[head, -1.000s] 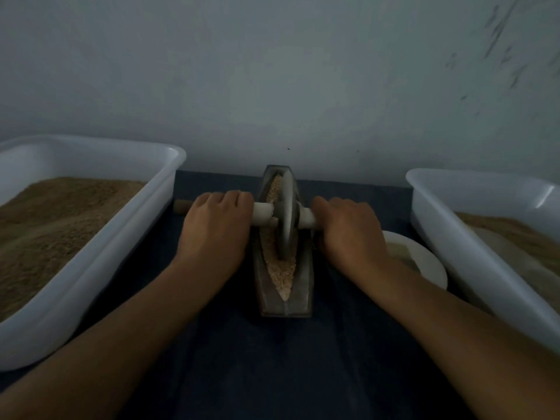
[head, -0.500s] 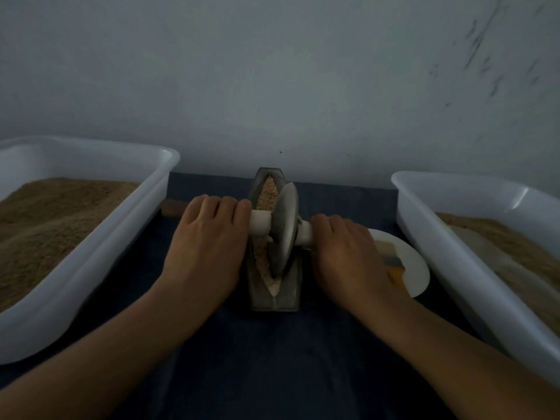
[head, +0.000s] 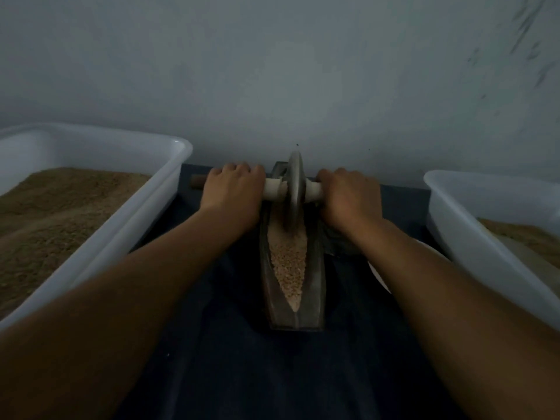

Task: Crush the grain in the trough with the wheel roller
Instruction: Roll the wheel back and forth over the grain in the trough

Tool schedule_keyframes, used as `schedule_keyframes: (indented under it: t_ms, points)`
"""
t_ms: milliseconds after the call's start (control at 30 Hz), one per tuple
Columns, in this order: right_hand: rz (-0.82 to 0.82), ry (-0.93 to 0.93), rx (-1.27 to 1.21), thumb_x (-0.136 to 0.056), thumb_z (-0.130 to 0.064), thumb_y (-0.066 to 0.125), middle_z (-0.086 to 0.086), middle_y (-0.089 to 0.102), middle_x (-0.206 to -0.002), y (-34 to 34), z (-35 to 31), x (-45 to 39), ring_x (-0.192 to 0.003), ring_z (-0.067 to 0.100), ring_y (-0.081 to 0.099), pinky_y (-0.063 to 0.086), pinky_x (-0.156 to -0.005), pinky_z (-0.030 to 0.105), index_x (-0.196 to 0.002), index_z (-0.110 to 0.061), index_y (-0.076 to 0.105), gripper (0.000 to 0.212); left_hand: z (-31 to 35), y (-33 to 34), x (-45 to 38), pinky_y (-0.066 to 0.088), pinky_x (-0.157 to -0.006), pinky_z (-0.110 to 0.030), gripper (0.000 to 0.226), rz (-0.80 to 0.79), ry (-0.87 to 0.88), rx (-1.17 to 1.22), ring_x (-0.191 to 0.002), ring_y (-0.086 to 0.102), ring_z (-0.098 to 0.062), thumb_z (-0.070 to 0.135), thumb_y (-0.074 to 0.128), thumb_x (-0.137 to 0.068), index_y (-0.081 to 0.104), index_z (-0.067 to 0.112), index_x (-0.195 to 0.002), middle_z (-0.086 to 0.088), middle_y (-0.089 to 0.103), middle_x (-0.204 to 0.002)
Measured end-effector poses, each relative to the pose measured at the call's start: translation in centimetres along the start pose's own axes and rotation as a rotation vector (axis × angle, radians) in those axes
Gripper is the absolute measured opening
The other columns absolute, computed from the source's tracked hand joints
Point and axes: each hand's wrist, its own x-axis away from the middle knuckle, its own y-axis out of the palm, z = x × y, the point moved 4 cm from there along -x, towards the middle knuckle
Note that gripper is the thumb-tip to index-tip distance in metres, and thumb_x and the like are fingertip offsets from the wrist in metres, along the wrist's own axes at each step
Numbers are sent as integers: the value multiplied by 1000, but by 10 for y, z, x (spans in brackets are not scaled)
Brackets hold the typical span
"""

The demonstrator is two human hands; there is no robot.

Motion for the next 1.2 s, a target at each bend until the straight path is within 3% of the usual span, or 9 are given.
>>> schedule_keyframes:
  t_ms: [100,233,367,500,667,867,1067,1200]
  points:
    - [-40,12,-72,-86,-34,61,7,63,-98,7,5,2,-88,34,60,31,-63,33,-106,-22,58,23,4,-3,-3,40,-82,-40,25,88,29,-33,-100,57,-30,21,62,-87,50,18,-110,-8,61,-109]
    - [39,-27,-41,-85,-26,64,5,64,-84,-3,-1,15,-78,32,60,23,-62,32,-90,-24,57,9,1,0,12,41,-80,-38,20,121,9,9,-90,61,-26,23,61,-88,48,20,-103,-3,64,-101]
    - [112,-20,-21,-81,-16,66,2,56,-74,-13,-9,40,-73,28,53,19,-68,33,-83,-24,51,17,-1,-1,43,42,-77,-37,21,172,23,72,-81,59,-23,24,65,-84,49,23,-98,0,64,-91]
    - [114,-9,-60,-82,-15,66,2,57,-80,-26,-11,70,-77,27,53,22,-71,33,-95,-20,59,16,7,-18,68,40,-76,-36,23,202,63,90,-79,59,-23,21,69,-79,54,22,-95,1,64,-88]
    - [95,-91,-77,-80,-15,70,2,62,-92,-53,-14,109,-85,26,57,38,-75,37,-112,-20,63,33,8,-41,101,41,-74,-35,21,233,67,198,-76,57,-18,24,69,-79,59,25,-98,6,64,-84]
    - [71,-105,-80,-84,-19,69,4,65,-99,-66,-19,116,-92,26,60,42,-83,39,-118,-18,63,35,9,-47,114,46,-84,-38,31,213,83,213,-87,61,-19,26,69,-81,60,25,-111,5,67,-97]
    - [82,-56,-28,-85,-16,65,2,60,-84,-40,-16,88,-78,25,55,36,-73,37,-101,-18,62,17,8,-19,86,42,-95,-40,62,166,87,44,-104,58,-23,32,74,-79,46,19,-133,-2,62,-117]
    - [33,-23,40,-89,-22,58,0,59,-89,-18,-11,55,-81,25,54,28,-69,36,-108,-21,56,20,4,-5,46,40,-96,-40,54,133,50,51,-111,53,-26,31,72,-81,47,19,-127,-4,58,-123]
